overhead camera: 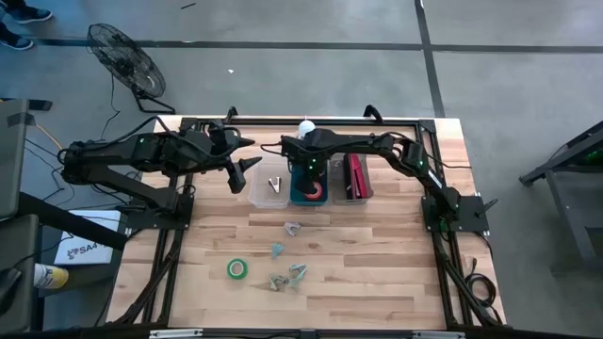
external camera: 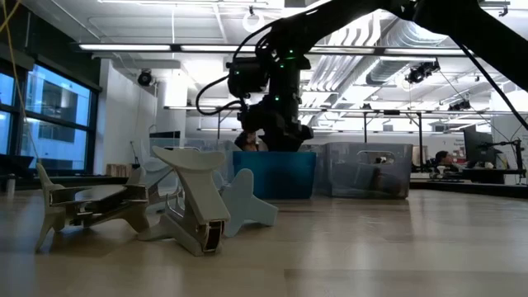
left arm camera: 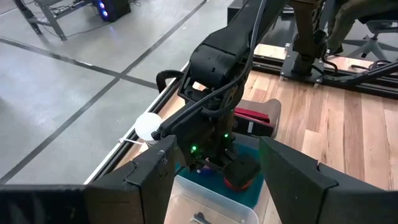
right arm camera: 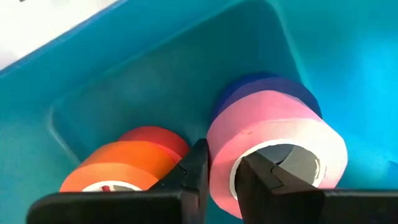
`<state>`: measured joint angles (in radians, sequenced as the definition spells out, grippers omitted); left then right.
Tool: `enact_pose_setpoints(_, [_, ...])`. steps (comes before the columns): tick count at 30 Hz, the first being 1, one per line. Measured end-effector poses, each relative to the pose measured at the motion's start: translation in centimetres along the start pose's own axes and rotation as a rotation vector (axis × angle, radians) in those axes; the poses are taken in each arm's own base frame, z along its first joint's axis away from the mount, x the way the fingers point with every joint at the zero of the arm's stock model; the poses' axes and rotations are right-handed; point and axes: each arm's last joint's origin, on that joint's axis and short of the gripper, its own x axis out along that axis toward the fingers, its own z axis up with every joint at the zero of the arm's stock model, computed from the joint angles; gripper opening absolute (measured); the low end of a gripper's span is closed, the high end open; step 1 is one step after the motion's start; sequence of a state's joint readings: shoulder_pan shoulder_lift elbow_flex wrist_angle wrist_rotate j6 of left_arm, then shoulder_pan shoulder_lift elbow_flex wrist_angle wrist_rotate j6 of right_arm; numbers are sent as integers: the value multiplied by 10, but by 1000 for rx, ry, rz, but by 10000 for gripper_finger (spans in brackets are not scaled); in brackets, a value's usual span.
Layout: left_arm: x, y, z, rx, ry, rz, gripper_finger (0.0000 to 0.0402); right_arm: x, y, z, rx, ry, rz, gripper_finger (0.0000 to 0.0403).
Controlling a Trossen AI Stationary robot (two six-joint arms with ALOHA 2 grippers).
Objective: Pick and place Stapler, Stapler remover, tape
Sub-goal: Put the pink tape into the blue bin, then put the green tape into the blue bin
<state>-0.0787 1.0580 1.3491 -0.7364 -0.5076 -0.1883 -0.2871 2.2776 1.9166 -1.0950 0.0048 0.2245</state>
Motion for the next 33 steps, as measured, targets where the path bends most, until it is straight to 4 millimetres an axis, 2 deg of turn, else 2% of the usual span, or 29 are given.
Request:
enact_pose_setpoints(8, [0, 0, 0, 0, 0, 0, 223, 0, 1, 1, -10, -6, 15, 50])
enact_pose_setpoints(25, [0, 0, 0, 0, 0, -1, 223, -1, -1, 1, -22, -14, -9, 152])
enact_pose_setpoints(33, [0, 0, 0, 0, 0, -2, 223, -14, 1, 4, -23, -34, 26, 202])
